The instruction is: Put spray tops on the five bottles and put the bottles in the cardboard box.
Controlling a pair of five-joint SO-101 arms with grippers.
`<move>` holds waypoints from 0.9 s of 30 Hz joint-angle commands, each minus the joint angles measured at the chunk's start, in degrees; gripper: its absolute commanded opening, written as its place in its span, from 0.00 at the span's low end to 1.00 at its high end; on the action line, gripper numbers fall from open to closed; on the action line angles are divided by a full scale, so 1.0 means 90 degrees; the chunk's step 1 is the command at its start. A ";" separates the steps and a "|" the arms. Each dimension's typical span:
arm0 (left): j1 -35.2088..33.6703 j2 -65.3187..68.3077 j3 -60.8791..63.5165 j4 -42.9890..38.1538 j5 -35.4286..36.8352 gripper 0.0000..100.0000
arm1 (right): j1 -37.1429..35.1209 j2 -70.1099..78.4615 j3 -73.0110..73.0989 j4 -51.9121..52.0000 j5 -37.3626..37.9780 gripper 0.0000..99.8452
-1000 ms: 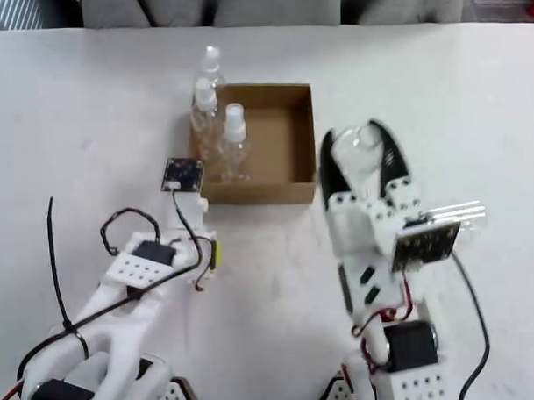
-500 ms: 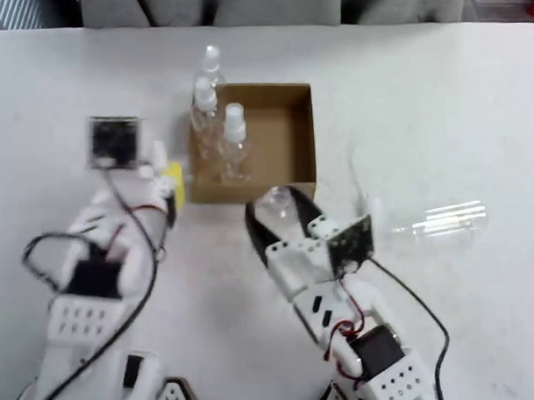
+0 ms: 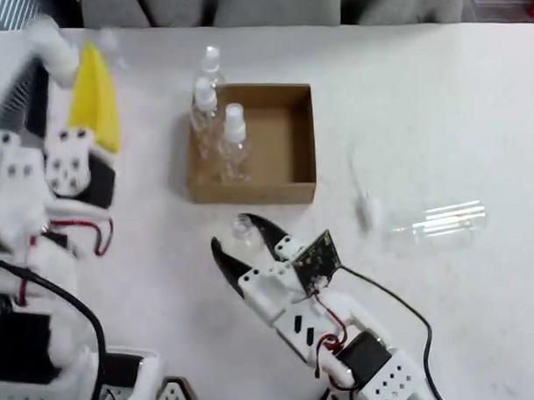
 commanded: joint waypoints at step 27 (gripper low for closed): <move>0.2300 0.1636 -0.1299 0.2354 0.1221 0.02 | -0.0044 -0.0083 0.0068 0.0444 0.0000 0.02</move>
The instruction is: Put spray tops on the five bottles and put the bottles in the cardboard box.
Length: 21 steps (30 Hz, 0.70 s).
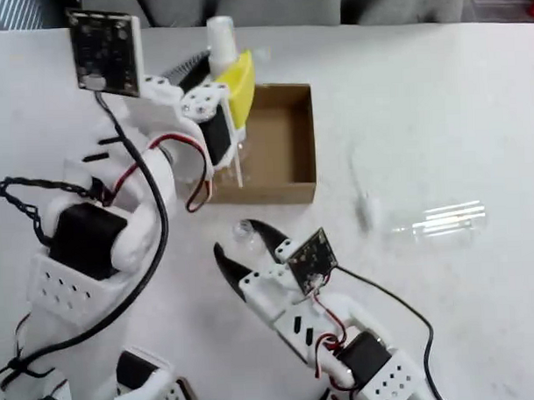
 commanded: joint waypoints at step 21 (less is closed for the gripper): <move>0.0650 -0.1851 0.1592 -0.0205 0.0078 0.02 | -0.0044 -0.0083 0.0059 0.0005 0.0000 0.02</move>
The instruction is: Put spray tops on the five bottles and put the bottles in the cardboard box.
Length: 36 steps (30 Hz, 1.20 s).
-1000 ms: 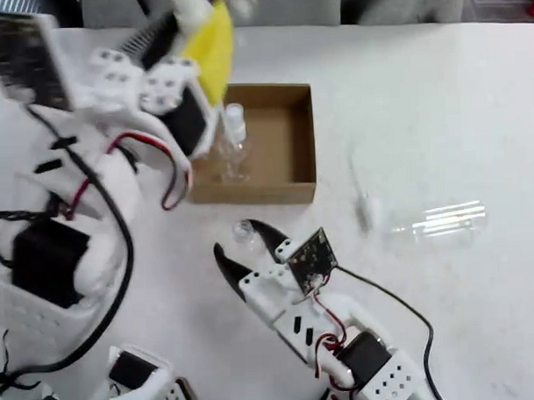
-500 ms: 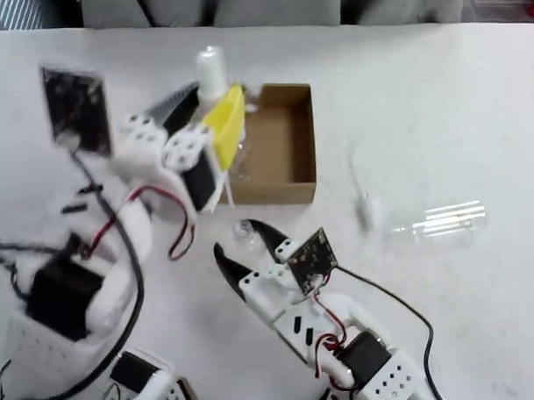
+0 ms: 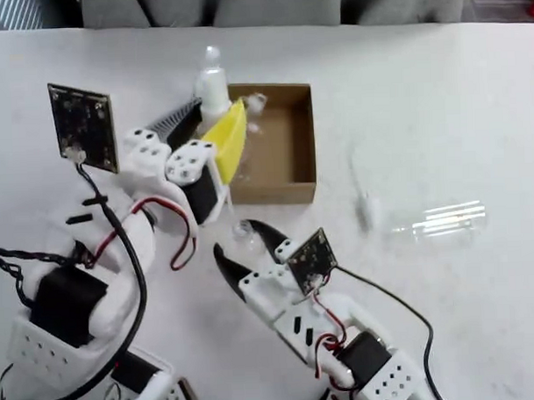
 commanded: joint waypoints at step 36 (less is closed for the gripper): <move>-0.0093 -0.1206 0.1719 -0.1485 0.0029 0.02 | -0.0034 -0.0083 0.0059 0.0005 0.0000 0.02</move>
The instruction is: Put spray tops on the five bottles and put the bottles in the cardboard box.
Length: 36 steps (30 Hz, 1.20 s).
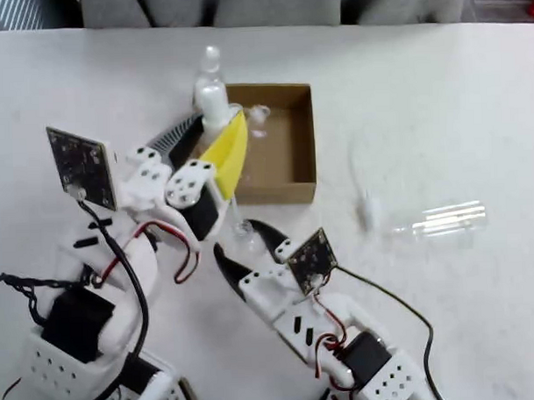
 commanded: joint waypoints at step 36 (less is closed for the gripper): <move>0.0484 -0.1265 0.2403 0.0264 0.0029 0.02 | 0.0122 -0.0083 0.0059 -0.0005 0.0000 0.02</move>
